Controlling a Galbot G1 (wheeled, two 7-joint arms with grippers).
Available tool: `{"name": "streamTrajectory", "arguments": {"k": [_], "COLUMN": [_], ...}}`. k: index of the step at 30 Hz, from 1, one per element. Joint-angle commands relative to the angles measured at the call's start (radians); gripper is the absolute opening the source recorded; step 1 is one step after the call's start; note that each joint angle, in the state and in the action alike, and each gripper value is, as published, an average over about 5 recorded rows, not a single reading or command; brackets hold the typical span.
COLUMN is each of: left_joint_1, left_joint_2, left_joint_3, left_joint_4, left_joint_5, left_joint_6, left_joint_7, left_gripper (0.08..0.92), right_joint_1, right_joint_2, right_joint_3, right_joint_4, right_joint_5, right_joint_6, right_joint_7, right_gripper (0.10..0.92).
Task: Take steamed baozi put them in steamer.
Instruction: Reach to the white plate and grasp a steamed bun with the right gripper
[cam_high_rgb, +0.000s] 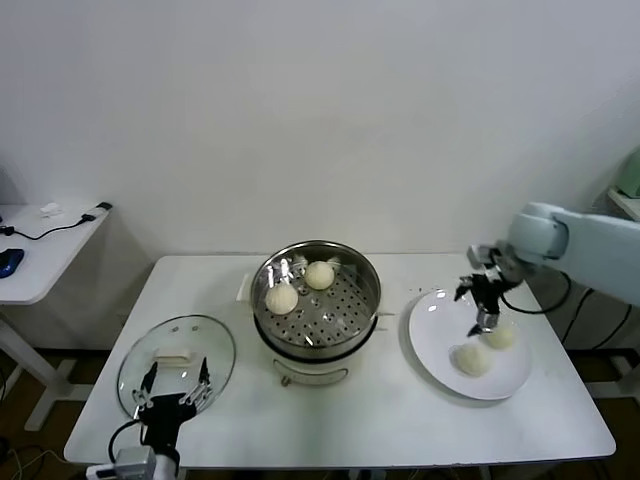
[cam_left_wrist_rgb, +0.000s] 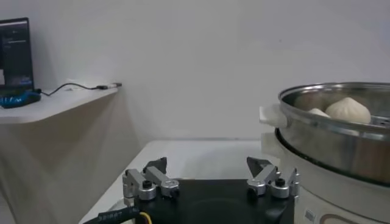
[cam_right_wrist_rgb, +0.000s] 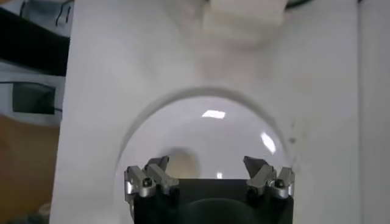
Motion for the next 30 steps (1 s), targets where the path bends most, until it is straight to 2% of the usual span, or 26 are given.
{"name": "streamTrajectory", "arguments": {"k": [1, 19, 22, 27, 30], "left_joint_1": [0.005, 0.016, 0.015, 0.011, 0.011], "left_joint_2": [-0.002, -0.003, -0.003, -0.003, -0.003], "left_joint_3": [0.002, 0.000, 0.001, 0.004, 0.004], "left_joint_4": [0.001, 0.001, -0.001, -0.003, -0.007], "left_joint_5": [0.006, 0.011, 0.012, 0.015, 0.018], "left_joint_6": [-0.003, -0.007, -0.005, -0.003, -0.004], "left_joint_7": [0.001, -0.003, -0.003, -0.004, -0.005], "left_gripper": [0.823, 0.823, 0.823, 0.823, 0.823], "right_joint_1": [-0.300, -0.413, -0.404, -0.354, -0.282], "right_joint_2": [-0.106, 0.015, 0.012, 0.002, -0.005], "right_joint_3": [0.203, 0.319, 0.316, 0.310, 0.308], "right_joint_4": [-0.033, -0.123, -0.118, -0.094, -0.082], "right_joint_5": [-0.160, -0.154, -0.156, -0.150, -0.152], "right_joint_6": [-0.020, -0.062, -0.061, -0.047, -0.012], "right_joint_7": [0.029, 0.083, 0.078, 0.055, 0.011], "right_gripper": [0.823, 0.823, 0.796, 0.692, 0.673]}}
